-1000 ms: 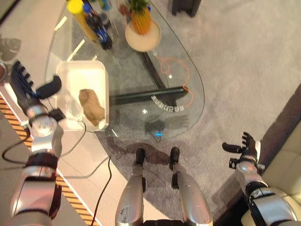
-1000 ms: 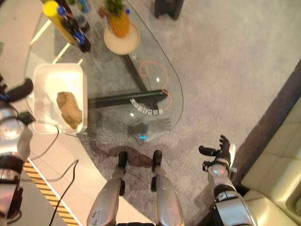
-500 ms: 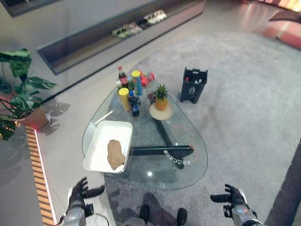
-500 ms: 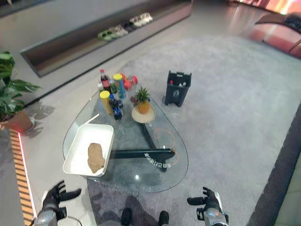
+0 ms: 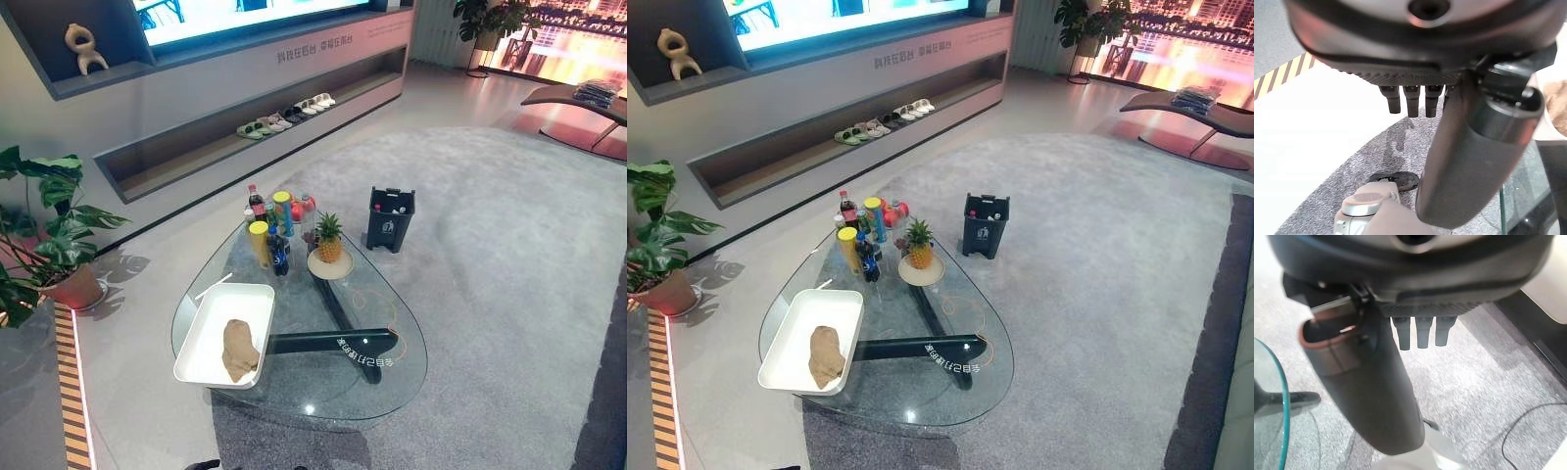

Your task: Wipe the table with a cloth and put it in the basket.

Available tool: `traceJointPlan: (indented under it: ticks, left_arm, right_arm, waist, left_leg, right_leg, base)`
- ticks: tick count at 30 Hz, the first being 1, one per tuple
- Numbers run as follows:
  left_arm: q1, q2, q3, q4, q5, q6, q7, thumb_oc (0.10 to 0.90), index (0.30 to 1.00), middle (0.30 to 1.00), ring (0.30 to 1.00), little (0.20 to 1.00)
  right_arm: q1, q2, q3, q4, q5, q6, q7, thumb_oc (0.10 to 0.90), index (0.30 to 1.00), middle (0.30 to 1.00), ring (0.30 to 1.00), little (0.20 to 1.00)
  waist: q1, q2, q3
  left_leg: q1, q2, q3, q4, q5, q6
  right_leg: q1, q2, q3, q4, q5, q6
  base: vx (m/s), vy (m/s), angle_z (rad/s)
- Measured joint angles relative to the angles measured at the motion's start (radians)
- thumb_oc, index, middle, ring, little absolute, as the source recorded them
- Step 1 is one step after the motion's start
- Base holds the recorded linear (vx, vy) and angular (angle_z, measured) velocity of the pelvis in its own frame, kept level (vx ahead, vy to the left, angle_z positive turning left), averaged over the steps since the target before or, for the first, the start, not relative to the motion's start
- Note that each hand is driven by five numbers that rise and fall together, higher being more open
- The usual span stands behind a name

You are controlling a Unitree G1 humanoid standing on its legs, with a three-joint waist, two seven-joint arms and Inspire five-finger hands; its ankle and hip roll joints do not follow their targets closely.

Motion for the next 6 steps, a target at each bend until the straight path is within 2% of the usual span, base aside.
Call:
traceJointPlan:
  ticks: [6]
  left_arm:
    - [-0.002, 0.0, 0.0, -0.007, -0.003, -0.001, 0.0, 0.8, 0.9, 0.9, 0.9, 0.9]
  right_arm:
    - [-0.002, 0.0, 0.015, -0.001, -0.018, -0.003, 0.007, 0.8, 0.9, 0.9, 0.9, 0.9]
  waist:
    - [0.001, 0.001, -0.001]
  left_leg:
    - [0.005, 0.007, 0.016, 0.0, -0.006, -0.006]
  right_leg:
    - [-0.003, 0.007, 0.018, 0.0, -0.002, 0.001]
  base:
    - [0.0, -0.018, -0.09]
